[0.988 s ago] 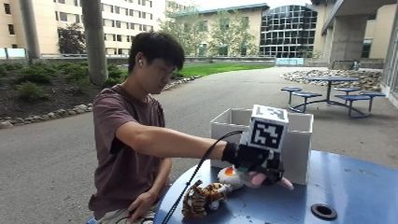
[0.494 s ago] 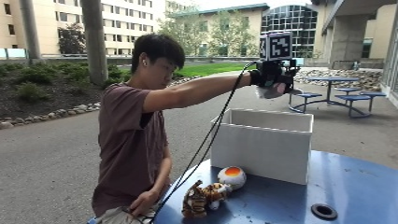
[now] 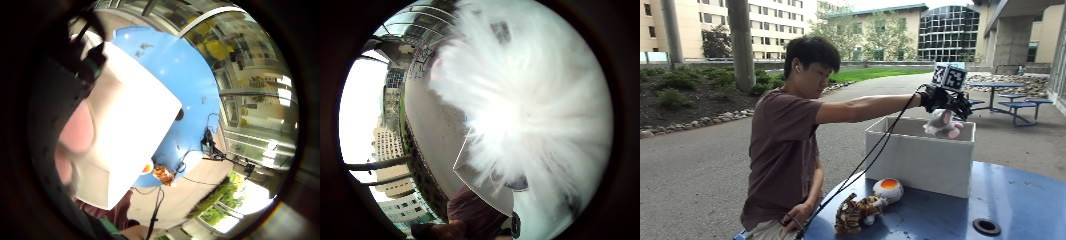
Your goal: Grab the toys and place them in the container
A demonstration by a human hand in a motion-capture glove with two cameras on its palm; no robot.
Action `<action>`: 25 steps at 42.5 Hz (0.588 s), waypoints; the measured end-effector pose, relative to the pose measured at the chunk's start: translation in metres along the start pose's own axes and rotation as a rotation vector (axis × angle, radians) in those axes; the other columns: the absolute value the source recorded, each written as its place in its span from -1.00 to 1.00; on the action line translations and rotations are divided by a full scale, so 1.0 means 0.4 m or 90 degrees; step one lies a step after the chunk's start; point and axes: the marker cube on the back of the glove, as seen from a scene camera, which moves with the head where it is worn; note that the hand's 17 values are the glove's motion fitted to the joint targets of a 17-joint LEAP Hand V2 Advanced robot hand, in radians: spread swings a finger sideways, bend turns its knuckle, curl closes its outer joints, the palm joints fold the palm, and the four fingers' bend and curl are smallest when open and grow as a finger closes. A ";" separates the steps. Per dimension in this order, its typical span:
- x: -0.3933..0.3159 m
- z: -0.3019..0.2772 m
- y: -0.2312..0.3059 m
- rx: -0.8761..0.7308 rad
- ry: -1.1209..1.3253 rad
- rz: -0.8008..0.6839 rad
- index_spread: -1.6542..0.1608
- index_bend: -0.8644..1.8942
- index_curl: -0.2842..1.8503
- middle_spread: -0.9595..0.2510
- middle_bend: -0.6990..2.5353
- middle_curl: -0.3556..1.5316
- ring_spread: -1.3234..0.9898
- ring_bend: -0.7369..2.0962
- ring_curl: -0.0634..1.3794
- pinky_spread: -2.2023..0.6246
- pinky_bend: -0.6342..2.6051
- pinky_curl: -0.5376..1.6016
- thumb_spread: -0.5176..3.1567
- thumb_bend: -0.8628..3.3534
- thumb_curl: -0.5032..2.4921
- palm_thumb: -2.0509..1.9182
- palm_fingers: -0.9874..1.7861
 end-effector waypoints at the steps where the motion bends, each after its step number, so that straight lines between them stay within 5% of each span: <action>1: -0.008 0.004 -0.004 -0.012 0.001 -0.010 0.62 0.20 -0.06 0.12 0.14 0.21 -0.21 0.51 0.09 0.31 0.08 0.00 -0.33 -0.56 -0.07 0.25 -0.10; 3: -0.008 0.002 -0.001 -0.014 0.001 -0.018 0.65 -0.06 -0.11 0.30 -0.11 0.10 -0.10 0.36 0.06 0.38 0.22 0.08 -0.26 -0.61 -0.12 0.16 -0.75; 4: 0.003 -0.002 0.007 -0.008 0.002 -0.019 0.65 -0.11 -0.14 0.37 -0.16 0.07 -0.07 0.30 0.03 0.40 0.23 0.07 -0.24 -0.62 -0.14 0.15 -0.78; 12: 0.140 -0.068 0.127 0.020 0.049 0.003 0.67 -0.33 -0.40 0.60 -0.43 -0.13 0.07 -0.04 -0.27 0.52 0.15 -0.03 -0.14 -0.61 -0.24 0.07 -0.63; 25: 0.351 -0.139 0.428 0.046 0.071 0.166 0.68 -0.35 -0.51 0.68 -0.48 -0.22 0.14 -0.14 -0.38 0.58 0.04 -0.11 -0.06 -0.60 -0.33 0.05 -0.50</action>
